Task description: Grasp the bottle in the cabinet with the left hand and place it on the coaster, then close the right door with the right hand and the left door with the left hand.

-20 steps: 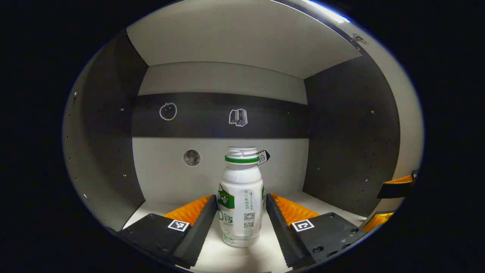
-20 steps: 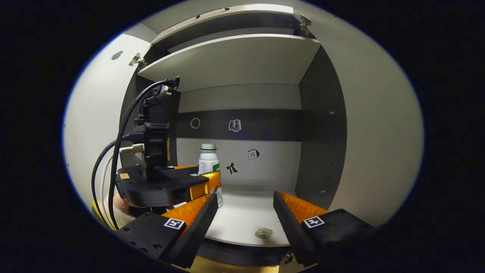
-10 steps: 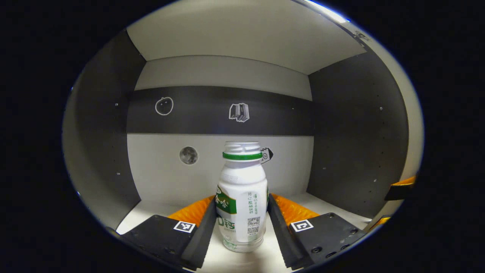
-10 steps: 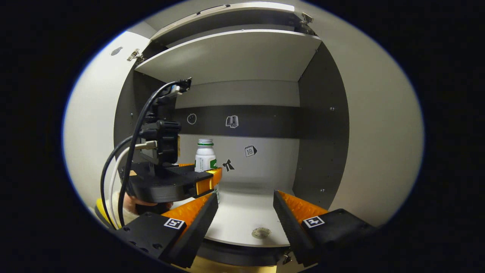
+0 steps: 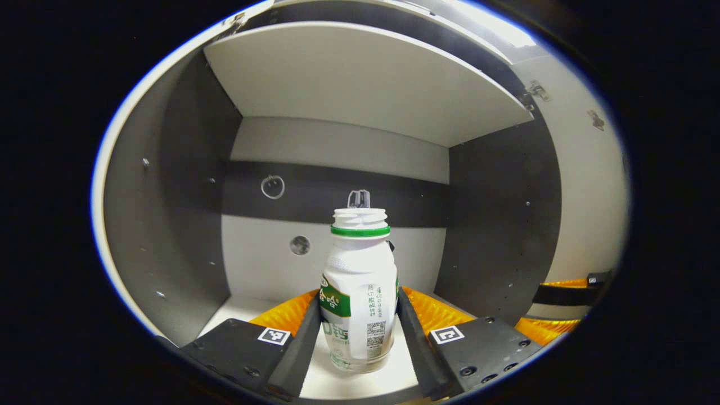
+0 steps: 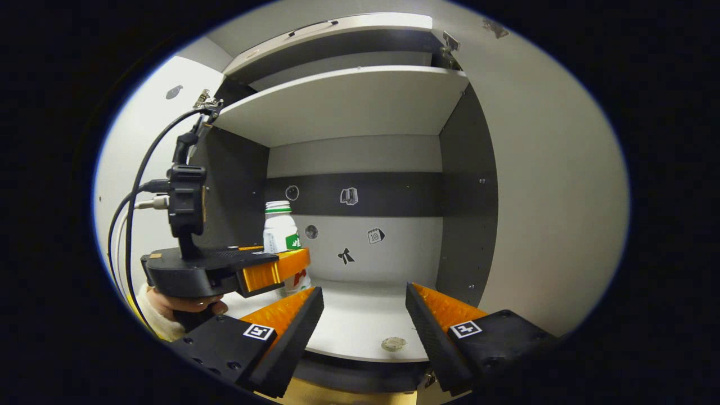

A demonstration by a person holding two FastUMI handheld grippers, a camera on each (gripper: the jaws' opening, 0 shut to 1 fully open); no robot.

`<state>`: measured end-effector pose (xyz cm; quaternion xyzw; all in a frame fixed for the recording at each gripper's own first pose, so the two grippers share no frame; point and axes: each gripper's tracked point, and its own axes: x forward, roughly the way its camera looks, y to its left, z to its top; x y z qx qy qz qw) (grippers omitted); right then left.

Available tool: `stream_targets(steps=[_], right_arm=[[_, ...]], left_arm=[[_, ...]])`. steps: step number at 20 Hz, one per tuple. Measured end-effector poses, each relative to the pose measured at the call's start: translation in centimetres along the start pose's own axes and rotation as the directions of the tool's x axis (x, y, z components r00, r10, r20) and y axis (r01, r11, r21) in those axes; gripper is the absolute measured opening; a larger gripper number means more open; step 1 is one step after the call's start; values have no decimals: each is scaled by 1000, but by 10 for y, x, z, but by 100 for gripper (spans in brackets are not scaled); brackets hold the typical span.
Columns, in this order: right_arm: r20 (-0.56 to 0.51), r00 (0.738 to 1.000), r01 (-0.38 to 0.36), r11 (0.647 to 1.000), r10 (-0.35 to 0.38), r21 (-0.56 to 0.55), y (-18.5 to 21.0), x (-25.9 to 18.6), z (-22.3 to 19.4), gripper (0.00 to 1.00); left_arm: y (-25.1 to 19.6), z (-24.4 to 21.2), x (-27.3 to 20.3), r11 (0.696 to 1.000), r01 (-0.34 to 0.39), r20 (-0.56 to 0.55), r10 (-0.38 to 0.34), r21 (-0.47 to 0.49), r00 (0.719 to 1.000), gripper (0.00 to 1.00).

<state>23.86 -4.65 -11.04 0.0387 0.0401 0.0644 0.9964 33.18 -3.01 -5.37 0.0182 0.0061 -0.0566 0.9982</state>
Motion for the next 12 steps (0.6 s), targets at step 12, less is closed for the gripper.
stream_targets(steps=[12], right_arm=[[82, 994, 79, 990, -70, -113, 14, -105, 42, 97]], left_arm=[[-21, 2, -152, 998, 34, 1, -34, 47, 999, 76]])
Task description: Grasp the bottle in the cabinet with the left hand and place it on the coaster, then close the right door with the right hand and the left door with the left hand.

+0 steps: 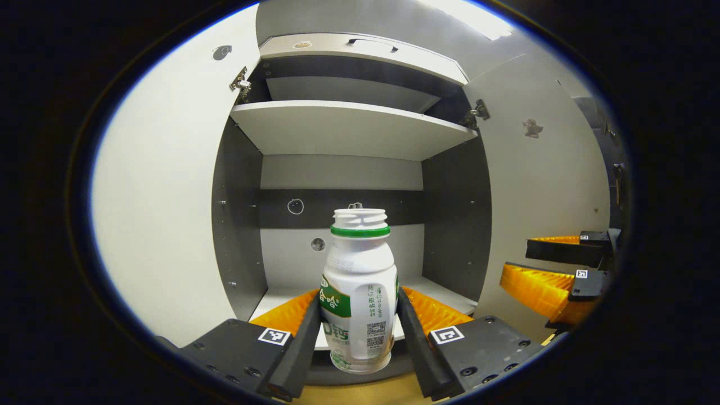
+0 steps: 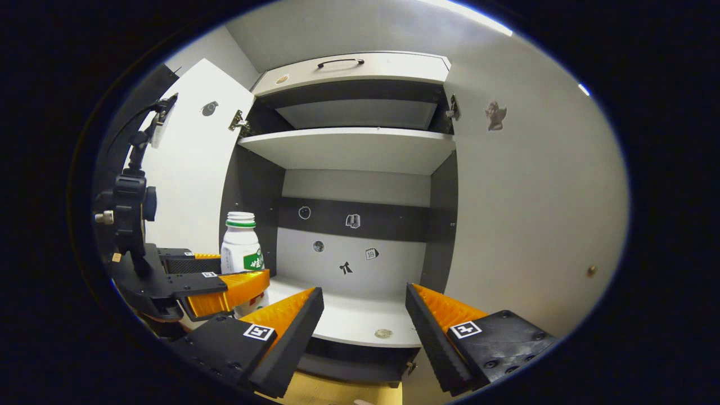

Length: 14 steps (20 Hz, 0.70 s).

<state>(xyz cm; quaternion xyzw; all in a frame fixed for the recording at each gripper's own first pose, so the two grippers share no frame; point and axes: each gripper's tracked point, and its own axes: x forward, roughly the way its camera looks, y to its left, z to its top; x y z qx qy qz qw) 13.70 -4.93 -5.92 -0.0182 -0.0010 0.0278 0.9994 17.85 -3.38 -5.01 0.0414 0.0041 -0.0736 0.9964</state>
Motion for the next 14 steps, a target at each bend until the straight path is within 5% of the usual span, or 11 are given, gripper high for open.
stream_targets(steps=[10, 14], right_arm=[[-43, 969, 239, 968, -243, -80, -17, -84, -34, 97], [-101, 958, 258, 960, -269, -110, -15, -108, -74, 97]], left_arm=[[-34, -113, -108, 987, 153, -88, -157, -57, 984, 75], [-53, -164, -137, 979, 193, -85, -198, -69, 976, 75]])
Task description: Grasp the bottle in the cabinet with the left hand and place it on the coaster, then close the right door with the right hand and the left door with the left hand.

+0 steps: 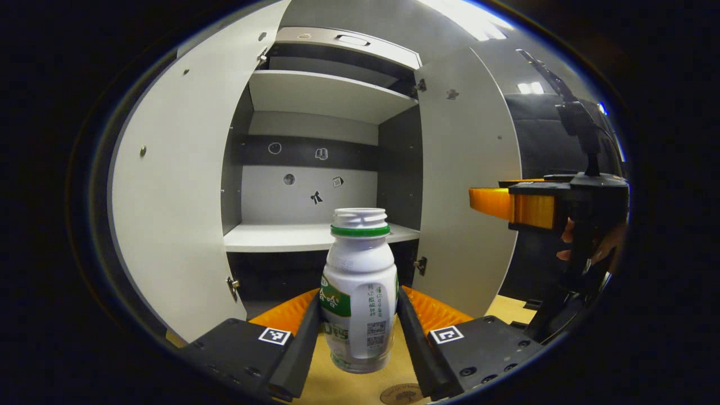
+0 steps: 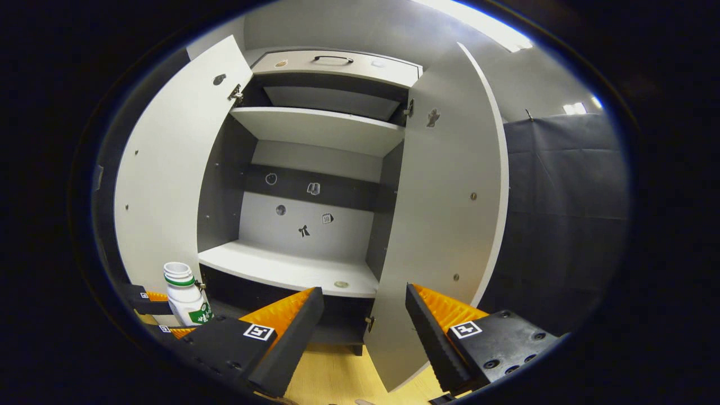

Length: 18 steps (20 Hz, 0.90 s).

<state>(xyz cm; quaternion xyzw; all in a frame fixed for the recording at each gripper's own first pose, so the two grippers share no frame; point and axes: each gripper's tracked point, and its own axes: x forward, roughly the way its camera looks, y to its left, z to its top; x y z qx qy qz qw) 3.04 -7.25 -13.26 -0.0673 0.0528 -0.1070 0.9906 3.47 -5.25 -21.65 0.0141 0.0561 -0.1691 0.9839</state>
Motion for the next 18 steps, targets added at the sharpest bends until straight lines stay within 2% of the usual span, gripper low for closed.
stream_targets(steps=[3, 6, 10, 15, 18], right_arm=[[-35, 999, 6, 1000, -6, 6, -2, -5, -37, 97], [-89, 996, -31, 999, 33, 17, 4, -7, -80, 98], [-121, 991, -62, 998, 66, 30, 5, -17, -121, 98], [-157, 982, -107, 994, 104, -11, 6, -24, -157, 97], [-151, 979, -136, 991, 136, 10, 10, -23, -162, 97]], left_arm=[[-15, -45, -7, 1000, 18, 14, -18, -14, 1000, 75], [-17, -99, -10, 999, -42, -26, 42, -19, 999, 75], [-40, -146, -8, 995, -44, -10, 43, -92, 999, 75], [-62, -185, -4, 998, -61, -30, 60, -21, 998, 76], [-74, -205, -7, 998, -55, -56, 54, -24, 997, 75]])
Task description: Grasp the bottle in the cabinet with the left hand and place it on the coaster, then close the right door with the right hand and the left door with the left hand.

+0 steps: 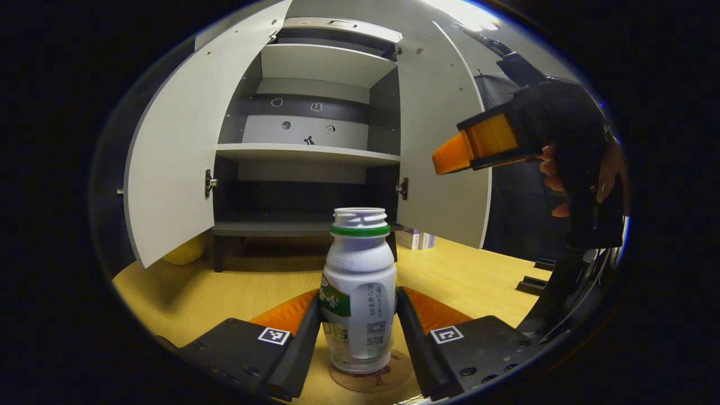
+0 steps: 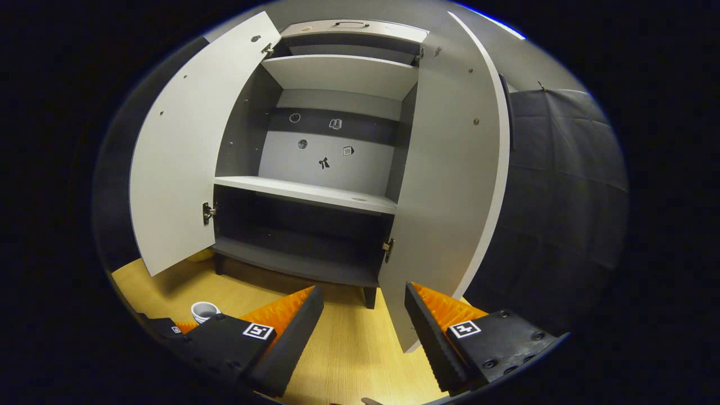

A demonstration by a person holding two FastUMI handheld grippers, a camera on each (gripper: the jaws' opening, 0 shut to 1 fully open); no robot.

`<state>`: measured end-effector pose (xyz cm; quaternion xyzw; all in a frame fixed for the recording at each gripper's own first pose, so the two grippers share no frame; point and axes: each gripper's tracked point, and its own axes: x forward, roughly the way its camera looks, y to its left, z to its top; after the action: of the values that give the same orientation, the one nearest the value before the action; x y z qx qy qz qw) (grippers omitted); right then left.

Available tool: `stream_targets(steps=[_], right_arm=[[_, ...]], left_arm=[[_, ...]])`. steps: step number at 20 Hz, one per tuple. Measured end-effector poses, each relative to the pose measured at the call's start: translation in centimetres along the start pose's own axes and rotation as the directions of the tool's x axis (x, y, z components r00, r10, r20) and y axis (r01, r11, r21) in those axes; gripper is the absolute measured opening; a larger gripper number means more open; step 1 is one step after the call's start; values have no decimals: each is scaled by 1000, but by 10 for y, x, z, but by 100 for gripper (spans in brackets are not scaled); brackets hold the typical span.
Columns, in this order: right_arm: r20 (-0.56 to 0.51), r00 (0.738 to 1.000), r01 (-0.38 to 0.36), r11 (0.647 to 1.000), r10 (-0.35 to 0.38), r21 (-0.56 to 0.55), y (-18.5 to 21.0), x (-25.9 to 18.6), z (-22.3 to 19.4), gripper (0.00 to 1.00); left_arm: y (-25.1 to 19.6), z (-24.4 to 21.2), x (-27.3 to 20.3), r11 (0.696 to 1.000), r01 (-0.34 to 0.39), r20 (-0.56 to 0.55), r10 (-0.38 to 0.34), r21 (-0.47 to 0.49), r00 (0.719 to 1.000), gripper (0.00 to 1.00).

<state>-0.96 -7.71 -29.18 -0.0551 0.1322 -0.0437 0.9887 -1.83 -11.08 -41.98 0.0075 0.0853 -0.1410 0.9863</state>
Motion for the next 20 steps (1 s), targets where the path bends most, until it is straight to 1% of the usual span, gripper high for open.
stream_targets(steps=[1, 5, 8, 11, 14, 15, 16, 17, 19, 20], right_arm=[[-7, 1000, -3, 1000, 3, -3, -1, 1, -5, 97], [-23, 1000, -17, 1000, 17, 15, -6, 0, -11, 97], [-23, 1000, -17, 1000, 18, 18, -11, 0, -11, 97], [-29, 999, -23, 999, 24, 22, -14, -1, -10, 97], [-25, 999, -24, 1000, 25, 20, -16, -2, -10, 97], [-26, 999, -27, 999, 27, 20, -16, -3, -10, 97], [-26, 999, -28, 999, 28, 20, -16, -3, -10, 97], [-28, 999, -28, 999, 29, 20, -16, -3, -11, 97], [-34, 999, -28, 999, 29, 24, -17, -3, -12, 97], [-34, 999, -27, 999, 27, 26, -17, -3, -11, 97]], left_arm=[[0, 3, -2, 1000, -14, 22, 14, 6, 1000, 75], [-6, -1, -8, 999, -38, 51, 37, 28, 998, 76], [-9, -2, -14, 997, -57, 56, 54, 49, 997, 76], [-14, -2, -18, 998, -50, 44, 48, 45, 998, 76], [-14, -2, -19, 997, -54, 57, 51, 46, 997, 76], [-15, -2, -19, 998, -43, 61, 40, 41, 997, 77], [-17, -2, -19, 999, -30, 62, 28, 32, 998, 79], [-15, -3, -19, 999, -31, 62, 30, 26, 998, 80], [-11, -6, -18, 998, -48, 50, 47, 25, 998, 86], [-9, -7, -17, 998, -55, 40, 54, 35, 998, 93]])
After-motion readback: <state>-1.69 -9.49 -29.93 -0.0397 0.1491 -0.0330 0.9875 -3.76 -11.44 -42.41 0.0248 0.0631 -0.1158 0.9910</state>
